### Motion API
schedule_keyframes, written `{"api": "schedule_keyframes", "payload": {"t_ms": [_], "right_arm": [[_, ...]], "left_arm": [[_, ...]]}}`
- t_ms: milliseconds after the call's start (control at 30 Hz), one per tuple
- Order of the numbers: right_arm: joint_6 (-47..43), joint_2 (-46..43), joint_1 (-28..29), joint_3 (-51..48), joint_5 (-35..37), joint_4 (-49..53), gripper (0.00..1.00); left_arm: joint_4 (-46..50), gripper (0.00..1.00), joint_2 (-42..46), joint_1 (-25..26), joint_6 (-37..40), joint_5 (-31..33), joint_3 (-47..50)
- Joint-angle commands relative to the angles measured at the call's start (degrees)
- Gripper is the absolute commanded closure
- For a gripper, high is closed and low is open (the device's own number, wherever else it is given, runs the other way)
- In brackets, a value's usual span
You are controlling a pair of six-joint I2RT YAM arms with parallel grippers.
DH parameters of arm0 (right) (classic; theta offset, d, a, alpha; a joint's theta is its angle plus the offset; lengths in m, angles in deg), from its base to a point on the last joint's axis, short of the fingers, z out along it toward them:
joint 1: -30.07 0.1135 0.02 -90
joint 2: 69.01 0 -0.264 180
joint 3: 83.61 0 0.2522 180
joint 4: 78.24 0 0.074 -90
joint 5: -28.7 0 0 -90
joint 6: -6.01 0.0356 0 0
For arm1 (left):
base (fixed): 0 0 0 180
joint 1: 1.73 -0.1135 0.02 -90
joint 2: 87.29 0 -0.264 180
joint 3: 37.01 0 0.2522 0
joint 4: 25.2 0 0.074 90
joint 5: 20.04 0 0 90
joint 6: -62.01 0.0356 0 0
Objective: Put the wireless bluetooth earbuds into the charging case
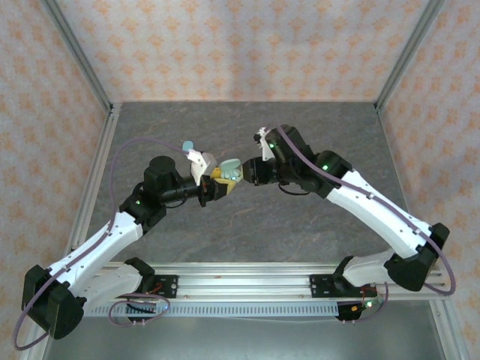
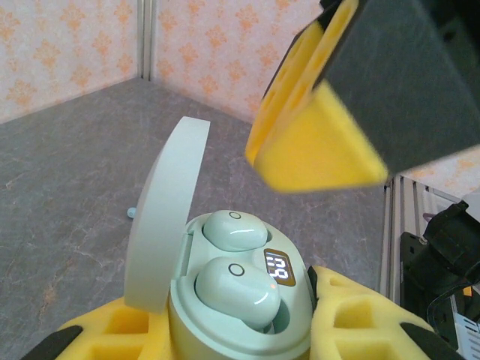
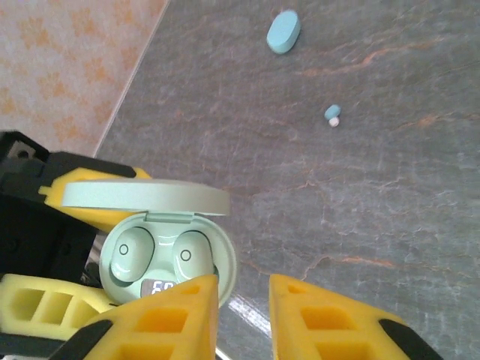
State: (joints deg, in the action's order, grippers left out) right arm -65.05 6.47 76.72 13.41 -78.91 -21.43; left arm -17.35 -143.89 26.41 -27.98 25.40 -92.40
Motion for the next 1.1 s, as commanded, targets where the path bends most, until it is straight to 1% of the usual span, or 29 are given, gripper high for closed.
{"api": "schedule_keyframes", "payload": {"t_ms": [0,67,100,267,367,467,733,867,1067], "right_arm": [[1.7,-3.7,-1.4,2.0,2.3,-0.2,0.61],[4.1,-3.8,-2.4,1.4,1.5,-1.8,0.48],[5.4,-3.7,-3.1,1.1,0.6,-2.9,0.44],[13.6,-3.3,-7.8,-1.2,-3.6,-8.4,0.37],[19.4,-3.3,-11.2,-4.3,-7.6,-14.7,0.34],[22.6,-2.9,-12.6,-6.2,-11.5,-20.0,0.30],[23.3,0.4,-12.6,-7.6,-16.0,-23.1,0.30],[24.2,2.9,-12.6,-6.7,-19.2,-23.7,0.30],[24.6,2.5,-12.6,-8.5,-20.3,-24.7,0.30]], "left_arm": [[-5.0,0.91,1.4,0.4,-0.3,-1.5,-0.3],[-6.4,0.91,1.1,0.4,-0.7,-1.7,-0.3],[-7.1,0.91,0.8,0.4,-0.8,-1.8,-0.5],[-7.8,0.91,-0.8,0.7,-0.5,-2.5,-2.5],[-7.5,0.91,-1.6,0.8,-0.5,-2.6,-3.3],[-7.7,0.91,-2.8,1.1,-0.7,-2.6,-3.9],[-8.7,0.91,-5.7,3.2,-2.2,-1.2,-6.0],[-11.7,0.91,-7.3,3.8,-3.4,0.6,-5.8],[-14.6,0.92,-10.3,3.9,-4.9,0.7,-6.8]]}}
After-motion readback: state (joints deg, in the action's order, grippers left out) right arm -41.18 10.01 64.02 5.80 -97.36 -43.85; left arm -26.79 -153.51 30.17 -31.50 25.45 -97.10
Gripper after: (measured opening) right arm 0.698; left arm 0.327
